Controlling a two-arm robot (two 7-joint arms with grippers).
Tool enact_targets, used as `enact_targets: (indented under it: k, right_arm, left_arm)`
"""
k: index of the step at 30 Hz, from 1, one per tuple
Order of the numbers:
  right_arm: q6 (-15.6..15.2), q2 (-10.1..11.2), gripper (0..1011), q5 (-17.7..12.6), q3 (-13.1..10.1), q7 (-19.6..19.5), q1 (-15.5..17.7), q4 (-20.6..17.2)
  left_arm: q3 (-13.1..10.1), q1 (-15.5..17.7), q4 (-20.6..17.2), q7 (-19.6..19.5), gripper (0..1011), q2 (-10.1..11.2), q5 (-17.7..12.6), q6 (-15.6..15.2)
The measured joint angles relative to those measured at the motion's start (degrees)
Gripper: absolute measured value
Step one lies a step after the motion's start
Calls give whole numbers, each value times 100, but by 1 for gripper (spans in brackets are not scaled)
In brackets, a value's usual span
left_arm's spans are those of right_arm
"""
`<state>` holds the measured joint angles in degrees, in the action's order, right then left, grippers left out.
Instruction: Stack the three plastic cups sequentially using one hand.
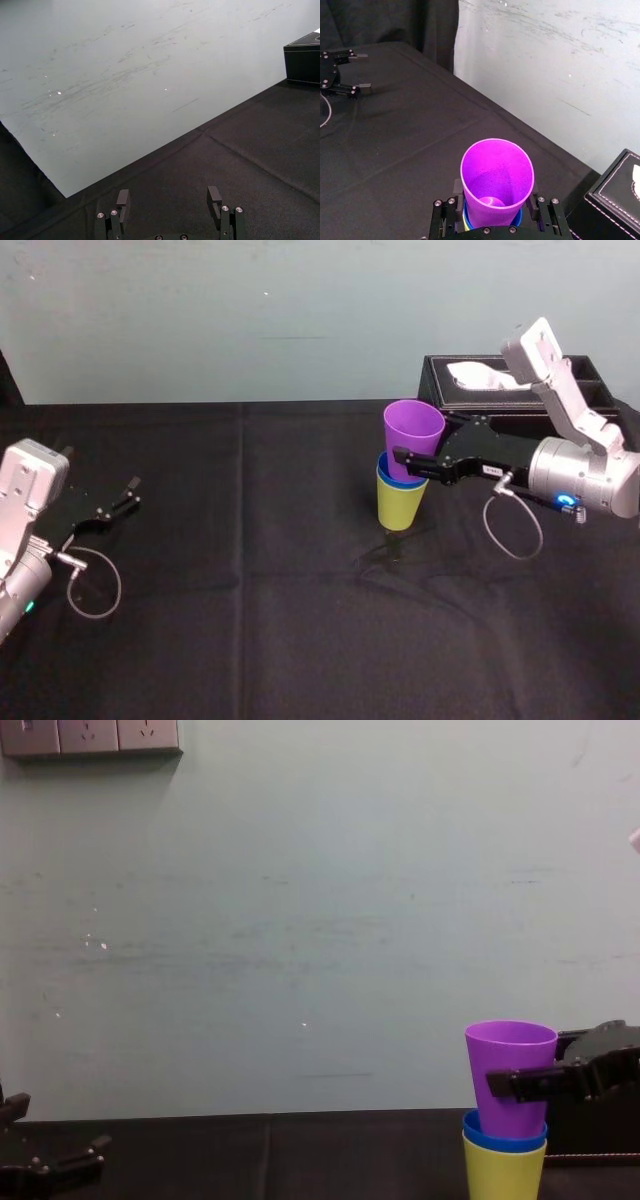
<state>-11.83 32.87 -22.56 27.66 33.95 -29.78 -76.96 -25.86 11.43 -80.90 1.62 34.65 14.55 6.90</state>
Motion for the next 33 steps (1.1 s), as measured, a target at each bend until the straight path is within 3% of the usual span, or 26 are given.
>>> enact_targets:
  k: [14, 28, 33]
  right_arm:
    - [30, -91, 731, -3, 47, 62, -35, 218]
    - [31, -84, 732, -8, 46, 62, -35, 196]
    - [30, -81, 826, -10, 45, 62, -33, 191]
  left_arm:
    - [0, 0, 0, 0, 1010, 0, 0, 0]
    - [0, 0, 0, 0, 1010, 0, 0, 0]
    - [0, 0, 0, 0, 1010, 0, 0, 0]
